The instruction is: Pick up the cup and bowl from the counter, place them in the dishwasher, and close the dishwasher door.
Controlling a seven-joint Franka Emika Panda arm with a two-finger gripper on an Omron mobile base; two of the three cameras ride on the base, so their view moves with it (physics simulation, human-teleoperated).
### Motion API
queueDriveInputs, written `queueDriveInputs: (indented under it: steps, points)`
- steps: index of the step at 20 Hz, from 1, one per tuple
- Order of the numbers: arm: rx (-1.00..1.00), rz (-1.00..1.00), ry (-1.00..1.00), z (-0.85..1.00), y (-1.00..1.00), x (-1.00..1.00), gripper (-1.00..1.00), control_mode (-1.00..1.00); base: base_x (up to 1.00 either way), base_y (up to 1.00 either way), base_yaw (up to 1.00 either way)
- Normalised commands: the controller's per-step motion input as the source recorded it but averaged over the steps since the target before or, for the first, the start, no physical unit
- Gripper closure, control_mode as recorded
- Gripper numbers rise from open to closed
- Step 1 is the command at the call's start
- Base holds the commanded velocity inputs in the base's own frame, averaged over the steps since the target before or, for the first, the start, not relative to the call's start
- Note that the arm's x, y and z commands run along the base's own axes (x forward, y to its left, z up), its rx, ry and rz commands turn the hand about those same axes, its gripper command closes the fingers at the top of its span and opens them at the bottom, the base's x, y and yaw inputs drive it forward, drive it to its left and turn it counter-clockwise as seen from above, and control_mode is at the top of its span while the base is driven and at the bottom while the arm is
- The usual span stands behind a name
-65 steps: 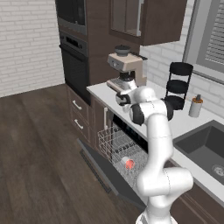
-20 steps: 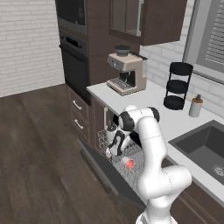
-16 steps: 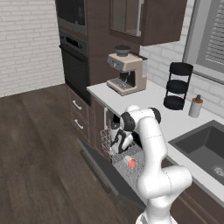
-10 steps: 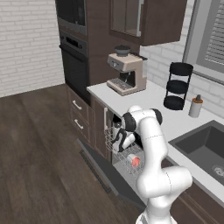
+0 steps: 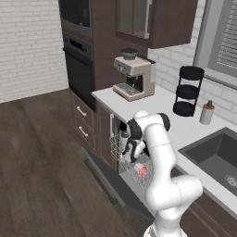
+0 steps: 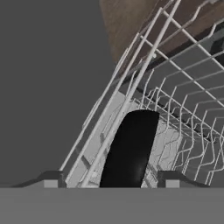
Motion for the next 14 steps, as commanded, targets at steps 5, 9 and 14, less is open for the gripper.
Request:
queueDriveInputs:
  steps: [5, 9, 14]
  points:
    - [-0.15, 0.18, -0.06, 0.27, 0.86, -0.67, -1.00, -1.00, 0.00, 0.00, 0.00]
    - [-0.20, 0.38, 0.13, -0.29, 0.62, -0.34, -1.00, -1.00, 0.00, 0.00, 0.00]
    - [-0.25, 0.39, 0.31, -0.96, -0.08, 0.01, -1.00, -1.00, 0.00, 0.00, 0.00]
